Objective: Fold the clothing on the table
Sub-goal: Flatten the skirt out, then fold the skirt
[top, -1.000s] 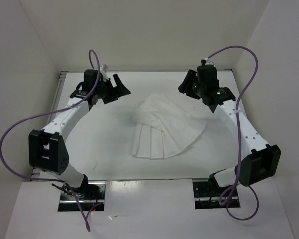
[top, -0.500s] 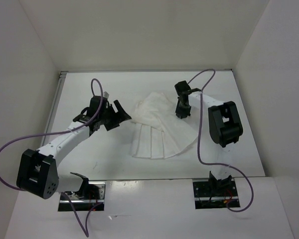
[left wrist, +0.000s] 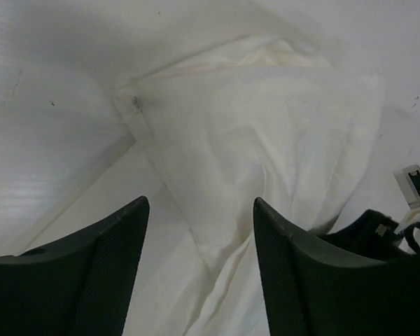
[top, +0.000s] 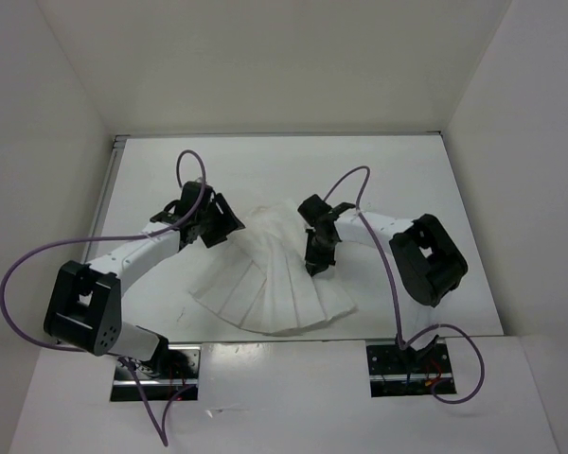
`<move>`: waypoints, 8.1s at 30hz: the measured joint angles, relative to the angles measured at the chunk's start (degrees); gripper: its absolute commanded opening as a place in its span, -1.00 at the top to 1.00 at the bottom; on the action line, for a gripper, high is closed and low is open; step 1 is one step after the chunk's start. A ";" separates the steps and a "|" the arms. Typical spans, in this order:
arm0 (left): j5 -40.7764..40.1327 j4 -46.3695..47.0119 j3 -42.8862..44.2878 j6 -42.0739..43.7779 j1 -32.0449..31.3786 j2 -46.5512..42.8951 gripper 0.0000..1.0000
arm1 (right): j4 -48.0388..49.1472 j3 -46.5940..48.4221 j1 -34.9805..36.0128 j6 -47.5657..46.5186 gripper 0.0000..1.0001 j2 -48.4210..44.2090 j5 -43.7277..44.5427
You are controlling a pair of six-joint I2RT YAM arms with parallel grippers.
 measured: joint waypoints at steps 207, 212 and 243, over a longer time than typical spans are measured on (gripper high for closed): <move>40.76 -7.17 44.02 14.93 21.53 31.01 1.00 | -0.72 33.73 -25.62 -7.34 0.99 2.47 -8.87; 43.67 -5.88 63.60 12.98 21.64 29.90 1.00 | -6.19 56.46 -26.10 -8.70 0.99 1.92 -6.45; 40.37 -15.93 -7.91 15.15 17.53 -22.62 1.00 | -23.76 -8.59 -11.58 10.78 0.99 -48.37 -5.73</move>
